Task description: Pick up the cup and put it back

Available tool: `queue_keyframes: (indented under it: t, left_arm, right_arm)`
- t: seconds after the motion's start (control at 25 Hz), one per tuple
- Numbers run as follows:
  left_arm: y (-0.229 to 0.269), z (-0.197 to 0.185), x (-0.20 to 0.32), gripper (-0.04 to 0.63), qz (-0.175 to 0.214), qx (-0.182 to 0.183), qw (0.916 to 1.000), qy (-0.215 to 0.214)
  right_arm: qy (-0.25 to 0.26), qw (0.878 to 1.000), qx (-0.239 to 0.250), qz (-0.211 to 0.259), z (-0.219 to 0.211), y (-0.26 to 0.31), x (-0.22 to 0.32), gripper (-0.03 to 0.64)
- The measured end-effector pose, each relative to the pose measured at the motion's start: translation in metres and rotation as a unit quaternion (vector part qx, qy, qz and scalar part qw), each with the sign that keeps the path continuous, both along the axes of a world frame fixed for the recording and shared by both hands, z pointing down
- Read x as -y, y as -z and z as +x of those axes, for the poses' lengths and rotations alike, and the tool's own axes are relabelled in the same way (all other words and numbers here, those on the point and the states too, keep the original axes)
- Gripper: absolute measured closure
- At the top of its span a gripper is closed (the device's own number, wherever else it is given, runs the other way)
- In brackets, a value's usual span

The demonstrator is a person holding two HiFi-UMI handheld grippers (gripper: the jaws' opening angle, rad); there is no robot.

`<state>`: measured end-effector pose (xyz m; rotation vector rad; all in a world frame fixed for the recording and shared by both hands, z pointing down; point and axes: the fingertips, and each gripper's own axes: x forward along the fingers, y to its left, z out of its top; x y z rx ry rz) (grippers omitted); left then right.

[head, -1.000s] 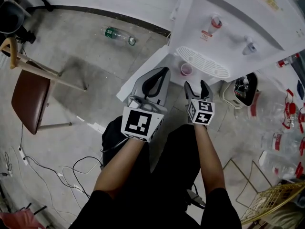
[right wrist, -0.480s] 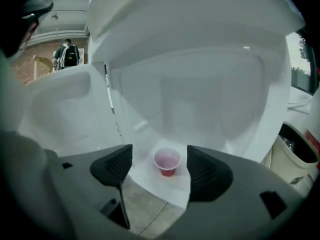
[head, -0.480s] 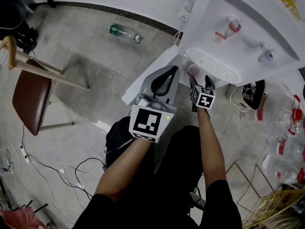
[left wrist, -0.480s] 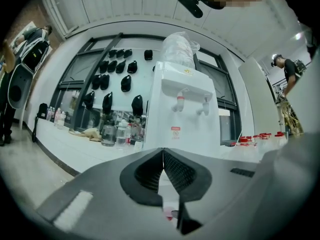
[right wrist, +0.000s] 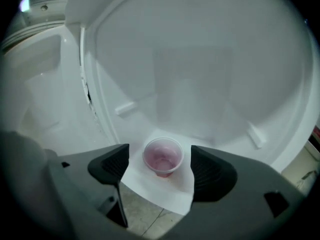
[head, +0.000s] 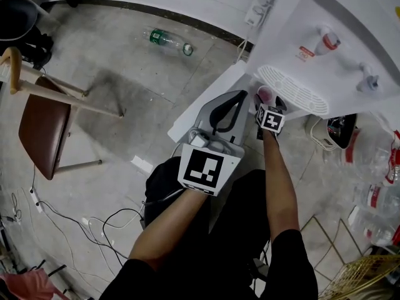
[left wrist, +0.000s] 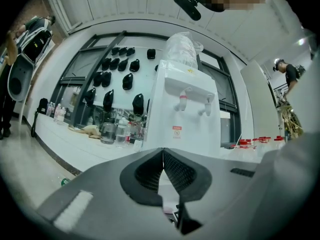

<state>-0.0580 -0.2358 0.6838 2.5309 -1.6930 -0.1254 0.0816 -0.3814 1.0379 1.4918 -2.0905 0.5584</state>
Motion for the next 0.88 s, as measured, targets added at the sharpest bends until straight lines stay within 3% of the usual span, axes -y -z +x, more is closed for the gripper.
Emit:
queue_keyframes:
  t: [0.48, 0.76, 0.88]
  left_arm:
    - [0.006, 0.003, -0.003, 0.588, 0.005, 0.000, 0.9999, -0.010]
    - [0.005, 0.006, -0.007, 0.588, 0.000, -0.008, 0.9999, -0.014]
    - [0.007, 0.008, -0.009, 0.588, 0.004, -0.005, 0.9998, -0.020]
  right_arm:
    - [-0.023, 0.998, -0.013, -0.064, 0.006, -0.050, 0.008, 0.264]
    - [-0.025, 0.998, -0.025, -0.049, 0.010, -0.050, 0.010, 0.265]
    - [-0.014, 0.999, -0.031, -0.018, 0.007, -0.042, 0.022, 0.265]
